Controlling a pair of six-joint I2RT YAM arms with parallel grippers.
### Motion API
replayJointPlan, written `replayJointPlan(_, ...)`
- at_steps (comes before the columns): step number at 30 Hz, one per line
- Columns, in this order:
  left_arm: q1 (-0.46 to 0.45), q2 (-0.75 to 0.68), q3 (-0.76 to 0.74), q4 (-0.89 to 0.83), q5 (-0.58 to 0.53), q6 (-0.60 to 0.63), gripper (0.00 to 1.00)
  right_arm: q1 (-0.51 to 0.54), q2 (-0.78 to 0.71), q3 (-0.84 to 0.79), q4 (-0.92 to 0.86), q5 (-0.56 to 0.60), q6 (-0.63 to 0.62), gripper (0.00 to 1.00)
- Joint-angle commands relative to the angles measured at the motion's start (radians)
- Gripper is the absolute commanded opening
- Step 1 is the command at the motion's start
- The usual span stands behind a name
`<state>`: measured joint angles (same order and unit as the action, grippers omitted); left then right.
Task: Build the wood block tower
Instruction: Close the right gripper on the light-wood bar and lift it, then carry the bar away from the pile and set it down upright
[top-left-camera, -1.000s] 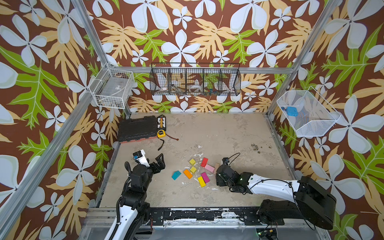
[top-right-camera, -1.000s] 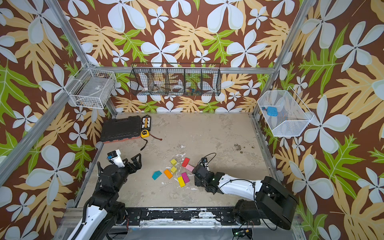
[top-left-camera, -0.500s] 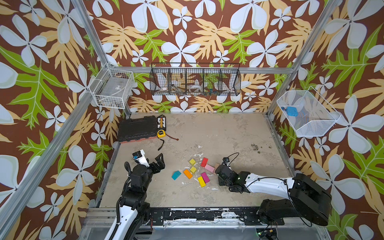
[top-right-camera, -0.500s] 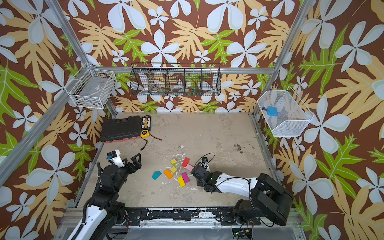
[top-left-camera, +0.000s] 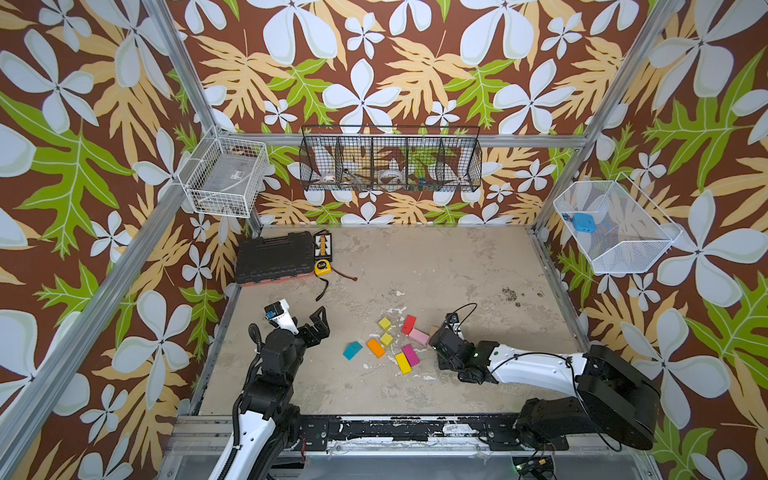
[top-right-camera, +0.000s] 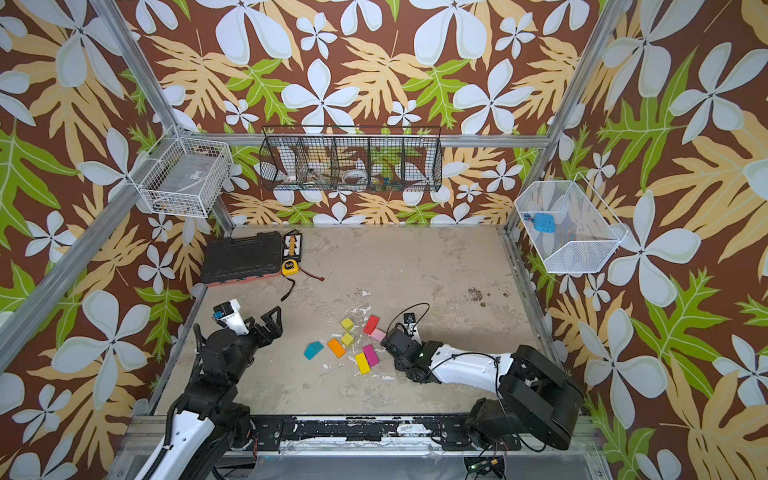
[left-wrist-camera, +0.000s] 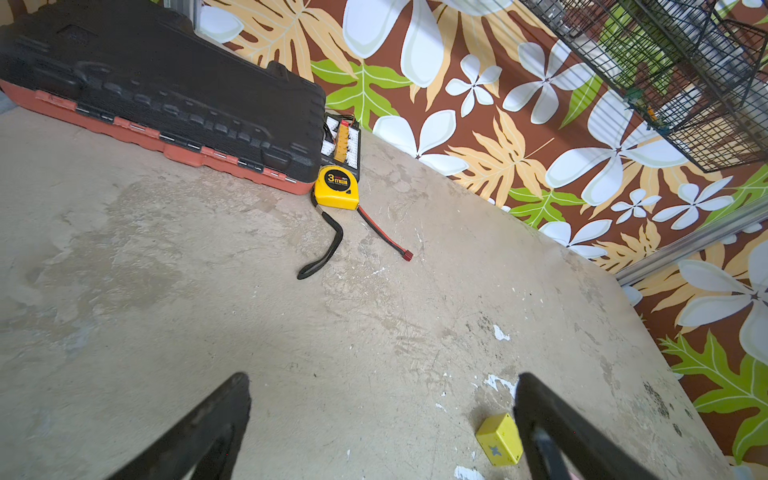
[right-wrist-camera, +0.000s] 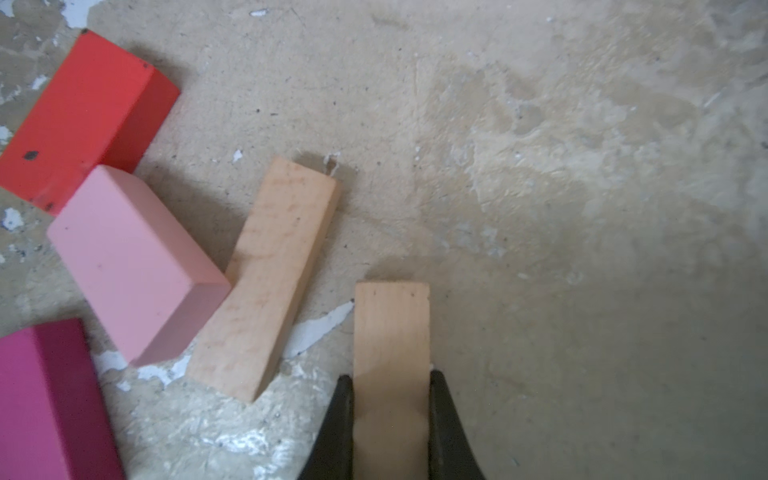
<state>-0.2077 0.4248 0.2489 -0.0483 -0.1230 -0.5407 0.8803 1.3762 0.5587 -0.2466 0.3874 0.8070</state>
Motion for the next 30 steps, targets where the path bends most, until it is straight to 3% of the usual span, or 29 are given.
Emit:
replayJointPlan(1,0.000,0.001,0.006,0.009,-0.010,-0.002,1.00,-0.043,-0.021,0.014,-0.017,0.002,-0.031,0.14)
replayJointPlan(4,-0.001,0.002,0.007,0.008,-0.009,-0.002,1.00,-0.107,-0.029,0.042,0.025,-0.031,-0.080,0.13)
replayJointPlan(9,0.000,-0.003,0.006,0.007,-0.015,-0.005,1.00,-0.191,0.001,0.161,0.048,0.017,-0.146,0.10)
replayJointPlan(14,0.000,0.022,0.010,0.012,-0.022,-0.009,1.00,-0.319,0.086,0.307,0.036,-0.045,-0.280,0.06)
replayJointPlan(20,-0.001,0.068,0.018,0.027,-0.026,-0.010,1.00,-0.466,0.195,0.345,0.067,-0.158,-0.397,0.04)
replayJointPlan(26,-0.001,0.108,0.026,0.034,-0.024,-0.010,1.00,-0.497,0.357,0.431,0.023,-0.130,-0.450,0.00)
replayJointPlan(30,0.000,0.109,0.026,0.033,-0.032,-0.011,1.00,-0.495,0.389,0.455,0.040,-0.183,-0.470,0.00)
